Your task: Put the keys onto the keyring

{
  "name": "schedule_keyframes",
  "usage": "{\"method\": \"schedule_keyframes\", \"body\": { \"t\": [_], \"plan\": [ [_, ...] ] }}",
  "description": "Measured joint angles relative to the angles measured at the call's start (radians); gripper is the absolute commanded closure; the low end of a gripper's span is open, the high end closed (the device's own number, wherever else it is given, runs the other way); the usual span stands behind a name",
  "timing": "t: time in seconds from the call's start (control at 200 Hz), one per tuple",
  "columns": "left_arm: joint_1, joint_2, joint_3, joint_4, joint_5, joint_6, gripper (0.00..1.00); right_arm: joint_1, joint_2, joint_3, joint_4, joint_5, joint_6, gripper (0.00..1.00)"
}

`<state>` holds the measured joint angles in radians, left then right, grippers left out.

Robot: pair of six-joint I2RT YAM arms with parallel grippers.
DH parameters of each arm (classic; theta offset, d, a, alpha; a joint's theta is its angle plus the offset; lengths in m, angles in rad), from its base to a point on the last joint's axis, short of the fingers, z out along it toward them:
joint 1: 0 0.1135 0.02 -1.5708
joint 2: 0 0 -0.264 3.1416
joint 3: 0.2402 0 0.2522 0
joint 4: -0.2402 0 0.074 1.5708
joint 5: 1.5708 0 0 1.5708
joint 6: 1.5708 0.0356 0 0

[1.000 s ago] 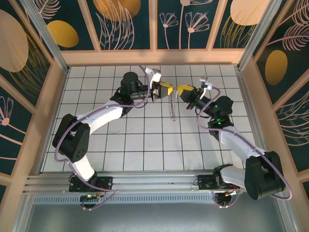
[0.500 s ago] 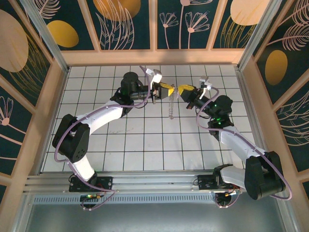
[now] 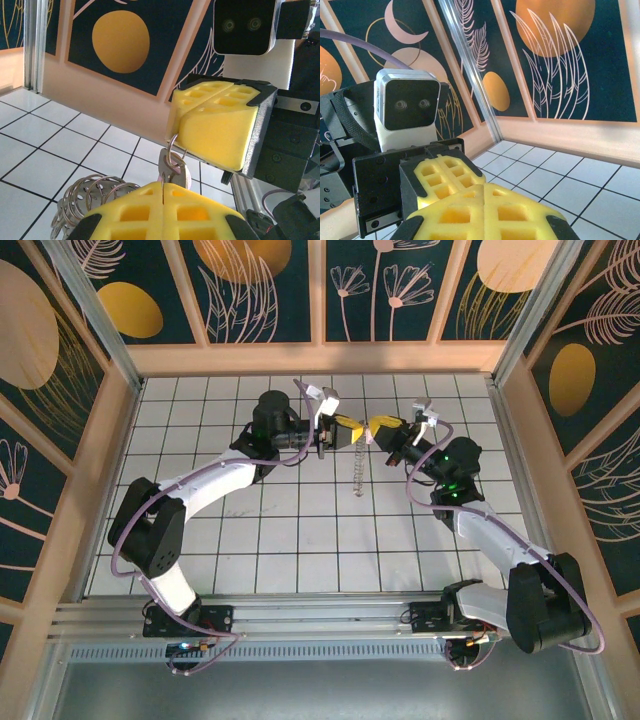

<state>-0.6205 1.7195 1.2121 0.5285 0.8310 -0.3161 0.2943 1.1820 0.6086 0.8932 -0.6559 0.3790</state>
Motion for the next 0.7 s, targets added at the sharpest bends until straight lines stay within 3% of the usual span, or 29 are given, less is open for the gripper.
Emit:
{"method": "schedule_keyframes", "body": {
  "t": [0.701],
  "plan": [
    [-0.001,0.000,0.000,-0.003,-0.001,0.002,1.00,0.000,0.019,-0.003,0.009,-0.012,0.001,1.00]
  ]
}}
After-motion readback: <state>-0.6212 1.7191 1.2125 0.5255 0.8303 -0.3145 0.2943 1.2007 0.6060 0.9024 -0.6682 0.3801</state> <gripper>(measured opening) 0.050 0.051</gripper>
